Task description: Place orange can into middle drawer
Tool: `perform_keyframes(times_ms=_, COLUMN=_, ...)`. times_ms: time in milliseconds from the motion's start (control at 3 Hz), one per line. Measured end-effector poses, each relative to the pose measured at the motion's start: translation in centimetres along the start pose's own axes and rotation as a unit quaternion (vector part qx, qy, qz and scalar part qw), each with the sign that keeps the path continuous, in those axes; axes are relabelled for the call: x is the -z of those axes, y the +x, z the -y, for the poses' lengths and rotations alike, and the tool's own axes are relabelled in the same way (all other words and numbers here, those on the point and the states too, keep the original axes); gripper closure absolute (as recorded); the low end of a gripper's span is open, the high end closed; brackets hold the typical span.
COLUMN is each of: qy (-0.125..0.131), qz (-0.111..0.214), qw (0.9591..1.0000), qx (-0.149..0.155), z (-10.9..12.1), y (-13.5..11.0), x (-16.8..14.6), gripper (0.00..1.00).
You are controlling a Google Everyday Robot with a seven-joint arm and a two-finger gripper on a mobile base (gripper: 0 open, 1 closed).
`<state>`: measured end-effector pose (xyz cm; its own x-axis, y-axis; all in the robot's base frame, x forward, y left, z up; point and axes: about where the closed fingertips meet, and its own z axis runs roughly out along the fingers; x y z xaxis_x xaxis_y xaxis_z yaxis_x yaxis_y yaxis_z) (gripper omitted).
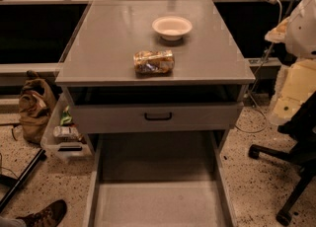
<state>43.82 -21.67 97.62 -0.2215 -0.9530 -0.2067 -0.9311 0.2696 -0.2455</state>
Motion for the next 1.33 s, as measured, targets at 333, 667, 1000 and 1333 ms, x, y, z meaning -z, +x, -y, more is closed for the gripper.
perform_keyframes(times_ms=333, qy=0.009, qz=0.002, qw=1.0000, qx=0.001, z=0.6, y=-0.1, x=0.0, gripper=0.00)
perform_keyframes(times_ms=667, qy=0.041, qz=0.000, qw=0.9991, qx=0.002, z=4.7, y=-0.4, x=-1.1, gripper=0.00)
perform_keyframes(times_ms=1000, qy=0.069, qz=0.022, qw=0.9974, qx=0.005, z=11.3, y=-2.5, x=-3.5, gripper=0.00)
perform_keyframes(times_ms=1333, qy=0.068, qz=0.022, qw=0.9974, qx=0.005, z=11.3, y=-2.5, x=-3.6, gripper=0.00)
